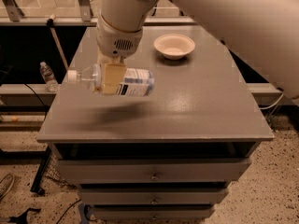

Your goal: Place blue plastic bottle upright

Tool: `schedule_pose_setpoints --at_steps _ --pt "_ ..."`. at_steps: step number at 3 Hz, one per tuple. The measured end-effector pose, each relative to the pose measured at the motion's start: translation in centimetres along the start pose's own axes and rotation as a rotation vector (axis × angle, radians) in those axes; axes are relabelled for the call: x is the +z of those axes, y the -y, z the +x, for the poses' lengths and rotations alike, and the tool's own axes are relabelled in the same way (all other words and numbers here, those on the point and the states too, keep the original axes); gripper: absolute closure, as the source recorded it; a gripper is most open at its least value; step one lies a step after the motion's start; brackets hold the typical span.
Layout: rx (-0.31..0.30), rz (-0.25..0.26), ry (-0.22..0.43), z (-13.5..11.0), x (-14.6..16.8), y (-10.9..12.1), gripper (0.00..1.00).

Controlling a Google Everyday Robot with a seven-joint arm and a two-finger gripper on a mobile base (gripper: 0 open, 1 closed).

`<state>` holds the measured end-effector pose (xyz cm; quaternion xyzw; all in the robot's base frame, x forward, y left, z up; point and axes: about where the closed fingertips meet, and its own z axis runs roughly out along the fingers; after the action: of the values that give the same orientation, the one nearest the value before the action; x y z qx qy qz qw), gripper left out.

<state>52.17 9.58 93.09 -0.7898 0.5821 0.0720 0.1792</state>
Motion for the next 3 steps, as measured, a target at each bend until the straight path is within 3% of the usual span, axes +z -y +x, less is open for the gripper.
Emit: schedule_pose_setpoints --at_steps 1,2,3 --pt "0.001 0.001 -0.002 0.01 0.03 0.02 1.00" --pt "0.028 0.037 0.068 0.27 -0.36 0.21 1.00" --pt "0.081 0.115 0.268 0.96 -0.90 0.90 1.00"
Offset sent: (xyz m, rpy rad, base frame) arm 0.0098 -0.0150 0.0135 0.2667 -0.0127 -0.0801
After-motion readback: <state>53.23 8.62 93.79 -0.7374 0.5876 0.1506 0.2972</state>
